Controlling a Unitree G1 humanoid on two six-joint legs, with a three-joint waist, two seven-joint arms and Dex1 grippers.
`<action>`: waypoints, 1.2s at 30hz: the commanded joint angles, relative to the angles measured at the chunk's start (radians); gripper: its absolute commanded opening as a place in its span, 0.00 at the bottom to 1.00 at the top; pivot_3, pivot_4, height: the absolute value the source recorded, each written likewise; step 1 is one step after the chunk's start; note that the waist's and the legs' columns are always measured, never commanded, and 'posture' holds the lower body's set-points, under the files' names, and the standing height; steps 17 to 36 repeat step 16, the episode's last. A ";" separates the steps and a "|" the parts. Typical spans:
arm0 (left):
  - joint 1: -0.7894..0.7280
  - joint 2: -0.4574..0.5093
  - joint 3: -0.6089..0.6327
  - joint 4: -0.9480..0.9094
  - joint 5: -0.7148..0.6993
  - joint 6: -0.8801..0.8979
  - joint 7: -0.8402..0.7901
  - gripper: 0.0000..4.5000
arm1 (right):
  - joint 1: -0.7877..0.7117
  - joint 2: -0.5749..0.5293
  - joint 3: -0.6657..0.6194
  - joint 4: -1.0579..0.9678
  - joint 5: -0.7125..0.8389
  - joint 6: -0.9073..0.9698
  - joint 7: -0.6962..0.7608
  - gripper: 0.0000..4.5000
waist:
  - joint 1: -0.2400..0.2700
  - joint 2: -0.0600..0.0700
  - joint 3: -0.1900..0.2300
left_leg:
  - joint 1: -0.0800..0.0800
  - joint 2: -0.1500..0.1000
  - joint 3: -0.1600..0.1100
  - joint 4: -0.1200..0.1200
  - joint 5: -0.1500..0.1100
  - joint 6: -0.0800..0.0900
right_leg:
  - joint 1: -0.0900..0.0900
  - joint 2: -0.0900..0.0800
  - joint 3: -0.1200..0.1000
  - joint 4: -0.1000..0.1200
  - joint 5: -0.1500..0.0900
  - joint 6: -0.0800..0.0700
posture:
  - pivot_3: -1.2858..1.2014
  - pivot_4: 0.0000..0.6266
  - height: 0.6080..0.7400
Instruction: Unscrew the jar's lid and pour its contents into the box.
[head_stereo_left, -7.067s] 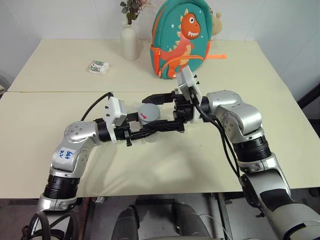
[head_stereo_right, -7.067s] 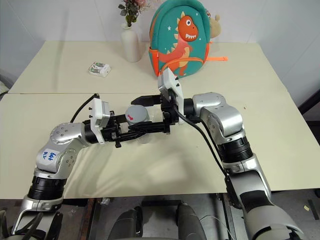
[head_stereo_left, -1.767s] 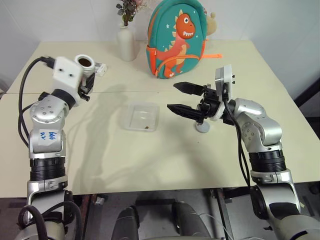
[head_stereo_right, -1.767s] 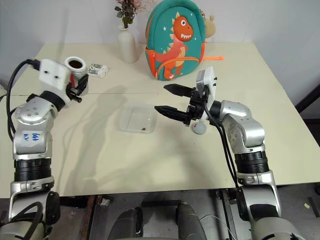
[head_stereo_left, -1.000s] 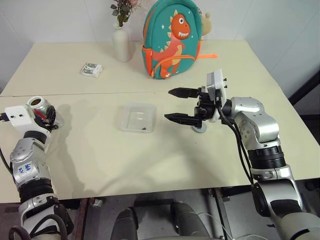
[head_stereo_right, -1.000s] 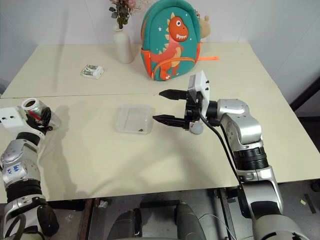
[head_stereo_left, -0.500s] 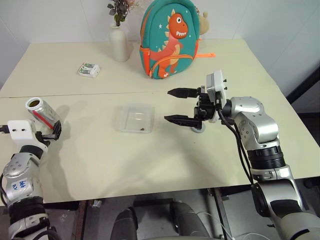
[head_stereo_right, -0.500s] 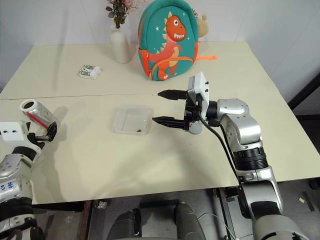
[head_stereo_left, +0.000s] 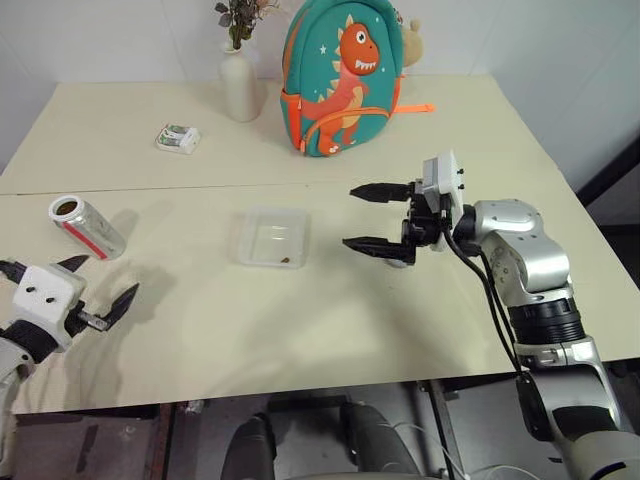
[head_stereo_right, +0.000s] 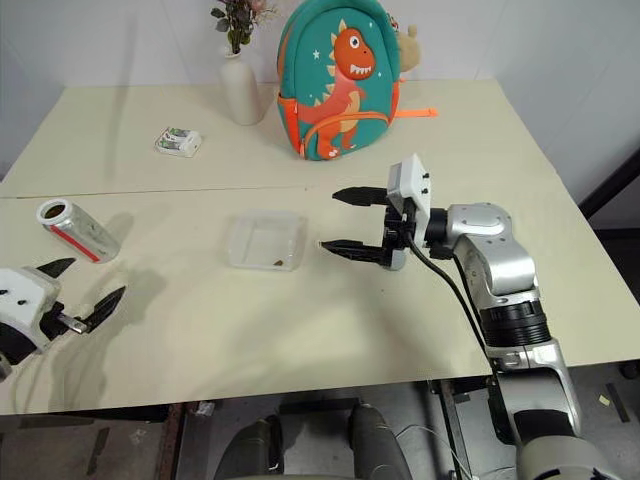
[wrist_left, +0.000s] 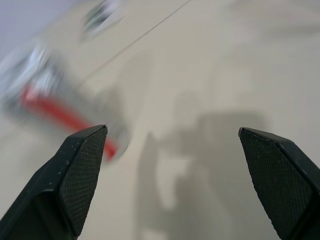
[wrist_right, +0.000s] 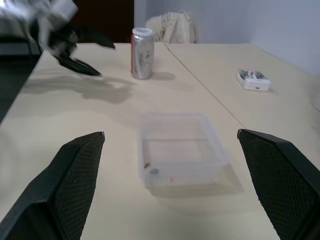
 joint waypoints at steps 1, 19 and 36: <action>-0.083 0.036 -0.006 -0.002 -0.100 -0.090 -0.141 1.00 | 0.033 -0.043 -0.040 -0.016 -0.008 -0.067 0.021 1.00 | 0.003 0.000 0.000 | 0.000 0.000 0.000 0.000 0.000 0.000 | 0.001 0.000 0.000 -0.001 0.000 0.000 | 0.52 0.24 1.00; -0.099 0.022 -0.036 -0.108 -0.183 0.085 -0.180 1.00 | 0.056 -0.109 -0.049 -0.015 0.001 -0.080 0.068 1.00 | -0.023 0.000 0.000 | 0.001 0.002 0.000 0.002 -0.003 0.004 | 0.003 0.003 0.000 -0.003 0.009 0.018 | 0.52 0.24 1.00; -0.099 0.022 -0.036 -0.108 -0.183 0.085 -0.180 1.00 | 0.056 -0.109 -0.049 -0.015 0.001 -0.080 0.068 1.00 | -0.023 0.000 0.000 | 0.001 0.002 0.000 0.002 -0.003 0.004 | 0.003 0.003 0.000 -0.003 0.009 0.018 | 0.52 0.24 1.00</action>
